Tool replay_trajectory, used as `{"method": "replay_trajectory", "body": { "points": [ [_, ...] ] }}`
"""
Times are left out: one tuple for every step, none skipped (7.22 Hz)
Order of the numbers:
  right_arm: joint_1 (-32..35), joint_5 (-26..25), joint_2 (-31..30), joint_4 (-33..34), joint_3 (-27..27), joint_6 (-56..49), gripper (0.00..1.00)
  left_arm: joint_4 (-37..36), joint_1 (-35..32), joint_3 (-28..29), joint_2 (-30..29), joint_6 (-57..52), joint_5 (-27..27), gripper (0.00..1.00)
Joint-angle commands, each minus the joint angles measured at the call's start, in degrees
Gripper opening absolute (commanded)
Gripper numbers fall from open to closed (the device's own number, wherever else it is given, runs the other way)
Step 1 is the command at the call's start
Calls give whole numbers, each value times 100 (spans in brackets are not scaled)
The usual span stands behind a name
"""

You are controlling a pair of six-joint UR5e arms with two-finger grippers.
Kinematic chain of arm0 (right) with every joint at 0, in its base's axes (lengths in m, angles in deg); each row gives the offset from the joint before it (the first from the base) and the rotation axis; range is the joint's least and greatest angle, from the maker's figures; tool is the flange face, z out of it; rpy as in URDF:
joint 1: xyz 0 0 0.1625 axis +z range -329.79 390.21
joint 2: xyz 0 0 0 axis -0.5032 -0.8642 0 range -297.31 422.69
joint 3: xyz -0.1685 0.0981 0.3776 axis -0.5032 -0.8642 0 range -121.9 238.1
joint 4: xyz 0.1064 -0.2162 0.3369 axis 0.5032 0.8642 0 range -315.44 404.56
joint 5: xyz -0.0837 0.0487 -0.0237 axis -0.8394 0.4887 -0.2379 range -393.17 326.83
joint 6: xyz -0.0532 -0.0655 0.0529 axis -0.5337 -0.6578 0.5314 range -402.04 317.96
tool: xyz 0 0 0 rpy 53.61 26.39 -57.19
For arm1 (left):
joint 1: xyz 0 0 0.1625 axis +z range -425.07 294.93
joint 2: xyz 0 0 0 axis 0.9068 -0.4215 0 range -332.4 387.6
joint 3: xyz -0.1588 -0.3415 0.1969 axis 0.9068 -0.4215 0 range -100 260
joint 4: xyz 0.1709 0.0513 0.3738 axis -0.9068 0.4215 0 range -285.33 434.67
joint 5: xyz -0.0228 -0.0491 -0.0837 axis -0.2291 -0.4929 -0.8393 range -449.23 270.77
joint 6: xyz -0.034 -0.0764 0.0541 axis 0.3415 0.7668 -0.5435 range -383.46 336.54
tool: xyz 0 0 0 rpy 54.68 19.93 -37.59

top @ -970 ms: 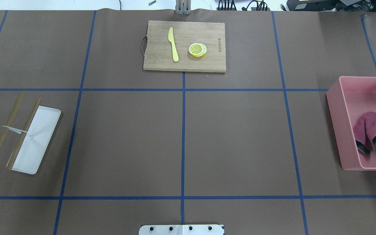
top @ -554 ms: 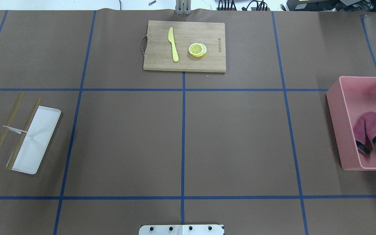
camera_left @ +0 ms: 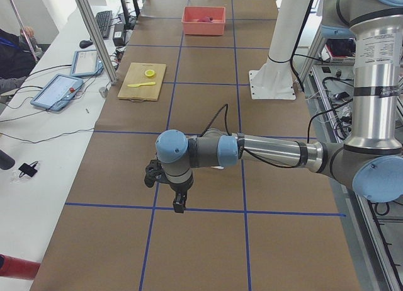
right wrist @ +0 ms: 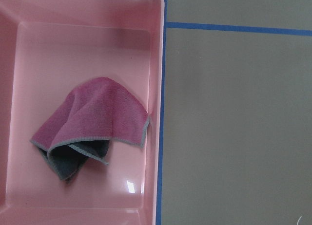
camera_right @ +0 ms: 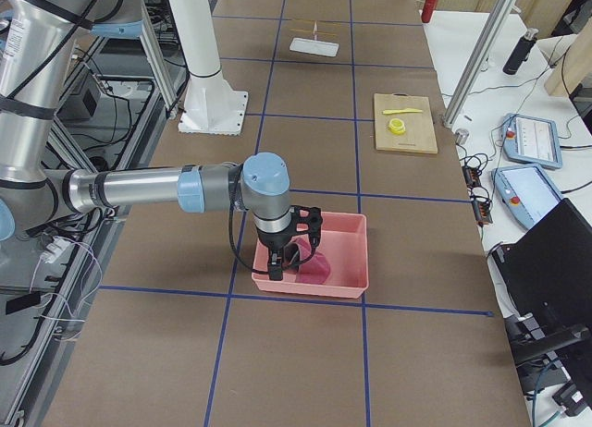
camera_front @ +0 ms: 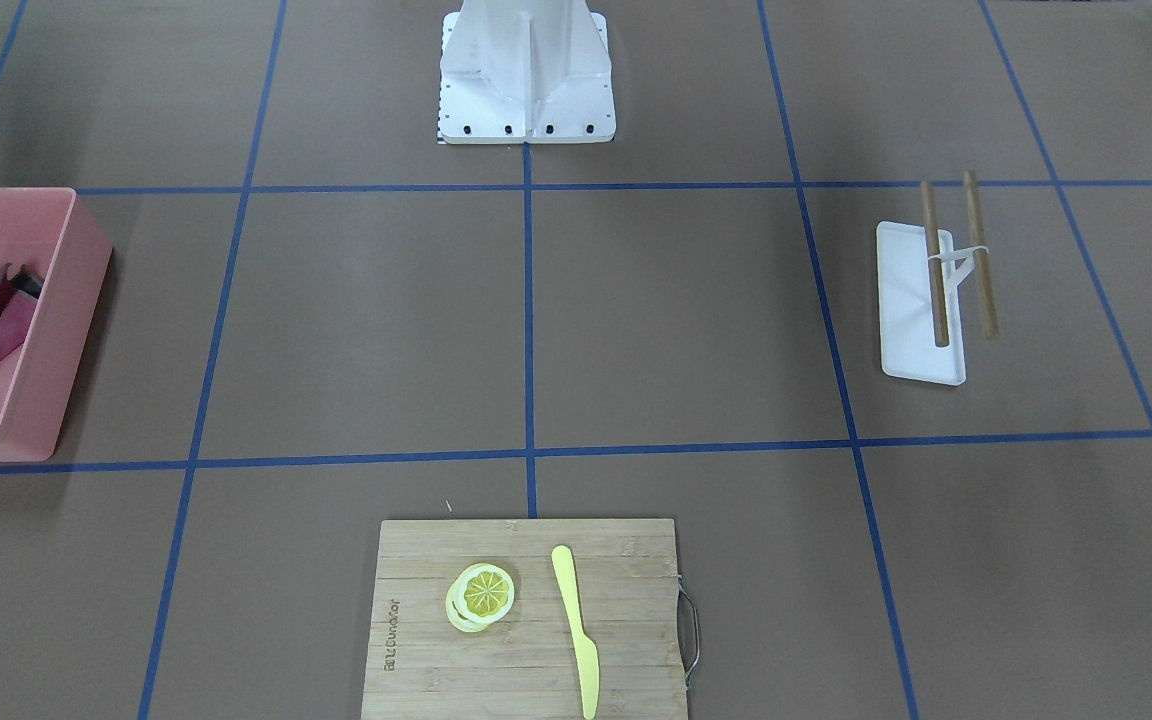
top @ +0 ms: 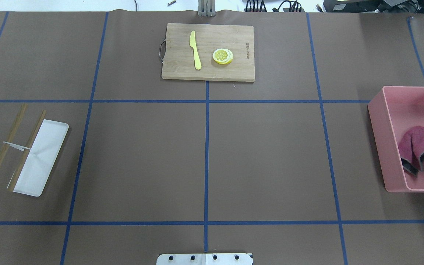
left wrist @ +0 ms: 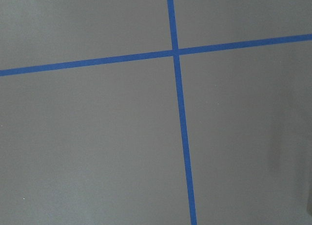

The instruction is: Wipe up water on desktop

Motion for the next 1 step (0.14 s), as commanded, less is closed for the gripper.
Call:
{"method": "replay_trajectory", "body": {
  "points": [
    [0, 0, 0, 0, 8, 7, 100, -3, 0, 3, 0, 0, 0, 99]
  ]
}}
